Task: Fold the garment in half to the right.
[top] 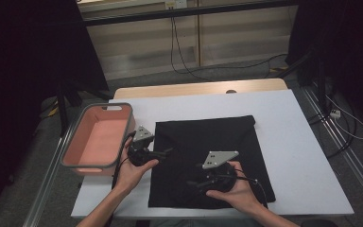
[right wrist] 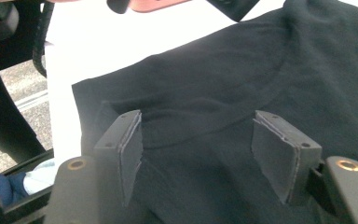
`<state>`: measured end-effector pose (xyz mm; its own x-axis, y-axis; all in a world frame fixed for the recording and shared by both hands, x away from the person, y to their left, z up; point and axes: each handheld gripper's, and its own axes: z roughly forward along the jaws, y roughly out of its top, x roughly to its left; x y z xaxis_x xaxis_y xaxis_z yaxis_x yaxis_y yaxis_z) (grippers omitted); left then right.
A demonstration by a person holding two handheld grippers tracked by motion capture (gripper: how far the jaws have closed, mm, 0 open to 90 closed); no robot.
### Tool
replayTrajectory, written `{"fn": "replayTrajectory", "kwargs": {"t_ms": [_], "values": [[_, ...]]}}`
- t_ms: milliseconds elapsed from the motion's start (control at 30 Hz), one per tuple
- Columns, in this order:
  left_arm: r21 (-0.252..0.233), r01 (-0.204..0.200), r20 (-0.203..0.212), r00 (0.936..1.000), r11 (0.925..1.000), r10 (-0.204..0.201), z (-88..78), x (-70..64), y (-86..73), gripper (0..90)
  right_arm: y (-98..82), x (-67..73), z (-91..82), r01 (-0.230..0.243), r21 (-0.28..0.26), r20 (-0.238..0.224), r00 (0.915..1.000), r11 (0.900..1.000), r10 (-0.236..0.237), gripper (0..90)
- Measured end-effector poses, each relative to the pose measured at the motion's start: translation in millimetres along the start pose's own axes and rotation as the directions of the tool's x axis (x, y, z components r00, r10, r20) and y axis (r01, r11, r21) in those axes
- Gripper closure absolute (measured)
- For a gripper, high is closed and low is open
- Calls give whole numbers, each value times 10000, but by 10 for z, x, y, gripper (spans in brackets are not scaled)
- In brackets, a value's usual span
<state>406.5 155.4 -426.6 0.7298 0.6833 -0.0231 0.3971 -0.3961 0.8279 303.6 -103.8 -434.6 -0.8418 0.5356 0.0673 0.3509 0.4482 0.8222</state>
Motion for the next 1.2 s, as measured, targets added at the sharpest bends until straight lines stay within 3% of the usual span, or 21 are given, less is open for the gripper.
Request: {"fn": "replayTrajectory", "kwargs": {"t_ms": [100,200,400,567,633,733,800,867,1000,1067,1200], "values": [[58,309,-42,9995,9995,-309,68,23,49,104,56,26,56,91,19,-148,9998,10000,-90,344],[217,-73,-476,9988,9997,84,125,49,93,146,112,46,116,209,35,-286,9994,9998,-208,348],[334,93,-813,9967,9994,-66,263,115,143,227,174,71,256,371,79,-417,9985,9993,-367,374],[352,426,-1023,9940,9985,-388,410,212,217,383,152,74,372,362,151,-497,9981,9992,-354,400],[579,331,-1193,9925,9978,-260,484,257,243,471,141,76,403,311,250,-553,9980,9992,-297,409],[805,595,-1348,9897,9950,-483,598,350,249,541,128,83,426,289,290,-632,9976,9992,-270,417],[873,710,-1555,9862,9937,-568,664,425,245,544,122,90,433,392,326,-627,9973,9987,-371,418],[889,950,-1831,9800,9915,-775,725,493,236,488,118,91,437,336,365,-661,9973,9988,-312,418],[1180,1196,-2282,9694,9858,-904,834,598,204,492,92,89,451,358,455,-696,9970,9983,-326,410],[1270,1148,-2411,9671,9852,-816,874,633,197,501,80,86,456,310,494,-689,9972,9983,-276,406],[1186,1417,-2409,9643,9828,-1100,925,703,216,492,83,81,456,294,476,-689,9973,9984,-261,405]]}}
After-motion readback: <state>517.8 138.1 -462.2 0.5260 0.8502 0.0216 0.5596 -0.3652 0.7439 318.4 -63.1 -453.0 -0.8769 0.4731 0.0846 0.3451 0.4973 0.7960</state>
